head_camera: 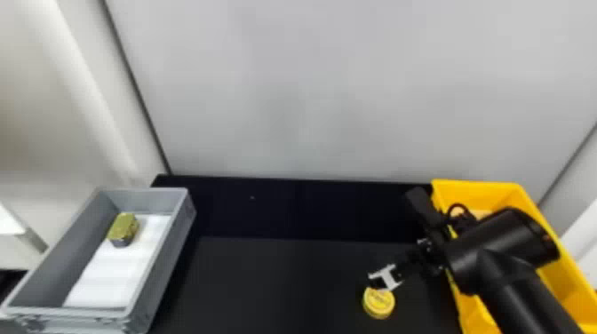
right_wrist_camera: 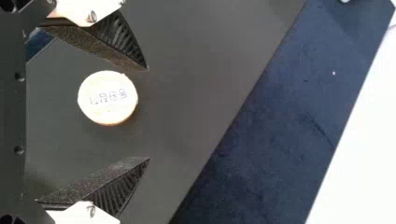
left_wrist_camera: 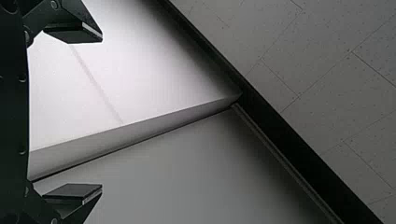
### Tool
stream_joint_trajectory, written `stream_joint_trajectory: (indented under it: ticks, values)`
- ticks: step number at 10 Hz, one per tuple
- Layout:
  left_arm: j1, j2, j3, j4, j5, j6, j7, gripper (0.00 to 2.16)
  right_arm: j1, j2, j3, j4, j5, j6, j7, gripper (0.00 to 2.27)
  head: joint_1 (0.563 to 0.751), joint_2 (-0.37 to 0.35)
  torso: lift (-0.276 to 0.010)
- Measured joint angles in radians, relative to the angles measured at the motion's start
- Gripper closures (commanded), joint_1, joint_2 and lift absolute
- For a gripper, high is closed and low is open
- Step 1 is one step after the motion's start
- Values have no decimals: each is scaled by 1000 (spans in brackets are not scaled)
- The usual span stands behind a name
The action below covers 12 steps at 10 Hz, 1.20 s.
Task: Pick up the round yellow can and place it in the yellow rectangular box
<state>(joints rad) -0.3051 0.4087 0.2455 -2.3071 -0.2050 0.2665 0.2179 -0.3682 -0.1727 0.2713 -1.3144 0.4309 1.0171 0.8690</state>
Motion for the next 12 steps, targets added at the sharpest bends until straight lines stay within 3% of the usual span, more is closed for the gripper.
stream_joint_trajectory:
  ticks: [5,12]
  values:
    - [-8,-2,-9,4,1,-7,0,142,-1,18,0,123,0,-86,0,113,663,54,8]
    - [-7,-4,-9,5,1,-8,1,142,1,27,11,159,-1,-110,2,116,663,54,8]
